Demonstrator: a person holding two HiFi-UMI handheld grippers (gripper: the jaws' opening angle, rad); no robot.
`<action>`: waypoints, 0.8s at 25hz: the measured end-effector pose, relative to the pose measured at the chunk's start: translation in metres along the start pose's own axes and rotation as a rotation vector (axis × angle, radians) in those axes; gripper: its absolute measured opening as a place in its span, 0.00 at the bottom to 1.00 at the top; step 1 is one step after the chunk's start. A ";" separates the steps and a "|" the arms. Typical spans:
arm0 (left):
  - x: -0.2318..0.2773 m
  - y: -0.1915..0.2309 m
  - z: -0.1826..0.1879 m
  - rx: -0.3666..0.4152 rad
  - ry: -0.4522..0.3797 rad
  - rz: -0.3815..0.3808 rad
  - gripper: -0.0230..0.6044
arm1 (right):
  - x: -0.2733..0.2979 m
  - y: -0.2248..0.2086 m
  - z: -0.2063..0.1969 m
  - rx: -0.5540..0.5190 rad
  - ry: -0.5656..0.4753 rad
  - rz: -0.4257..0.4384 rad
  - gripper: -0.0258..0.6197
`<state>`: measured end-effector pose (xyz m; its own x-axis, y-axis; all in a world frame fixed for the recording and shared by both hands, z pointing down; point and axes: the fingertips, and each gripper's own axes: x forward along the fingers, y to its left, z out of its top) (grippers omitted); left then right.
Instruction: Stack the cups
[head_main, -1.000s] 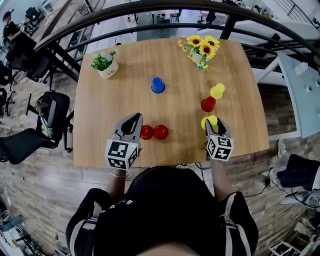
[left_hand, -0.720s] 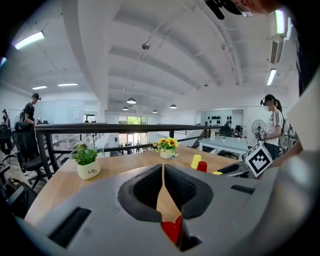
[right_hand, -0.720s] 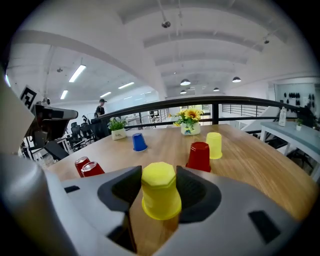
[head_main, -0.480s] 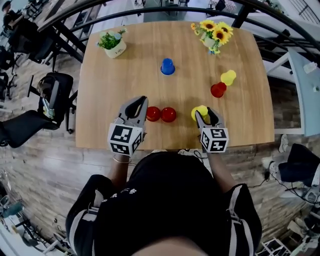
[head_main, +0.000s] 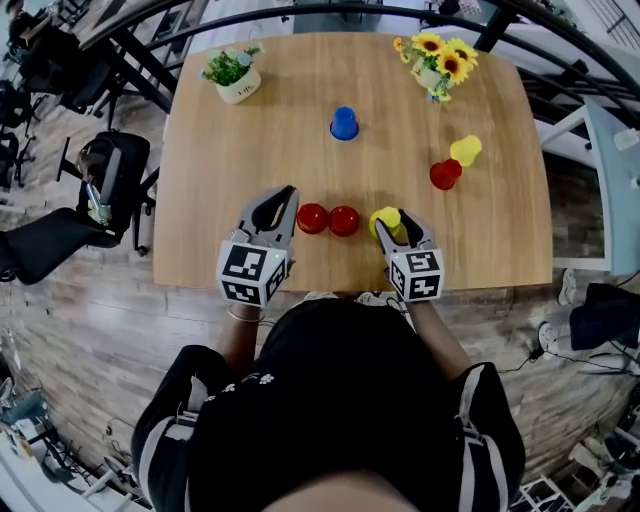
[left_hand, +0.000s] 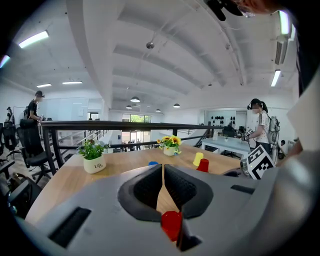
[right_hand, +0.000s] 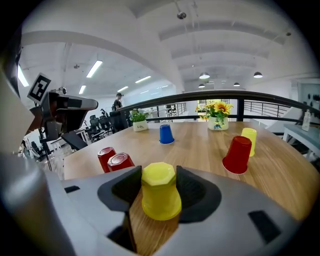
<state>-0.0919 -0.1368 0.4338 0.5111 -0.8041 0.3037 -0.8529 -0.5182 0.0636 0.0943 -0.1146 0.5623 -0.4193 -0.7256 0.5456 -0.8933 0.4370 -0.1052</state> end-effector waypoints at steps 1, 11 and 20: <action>-0.001 0.000 0.000 0.000 0.000 0.002 0.07 | 0.002 0.004 0.000 -0.005 0.001 0.009 0.38; -0.009 0.006 -0.002 -0.002 0.005 0.025 0.07 | 0.014 0.022 -0.001 -0.042 0.004 0.050 0.39; -0.001 0.001 0.000 0.003 0.007 0.020 0.07 | -0.010 0.000 0.019 0.024 -0.104 0.059 0.47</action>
<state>-0.0930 -0.1366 0.4335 0.4934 -0.8121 0.3116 -0.8625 -0.5031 0.0547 0.0952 -0.1169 0.5411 -0.4850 -0.7504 0.4491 -0.8695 0.4689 -0.1555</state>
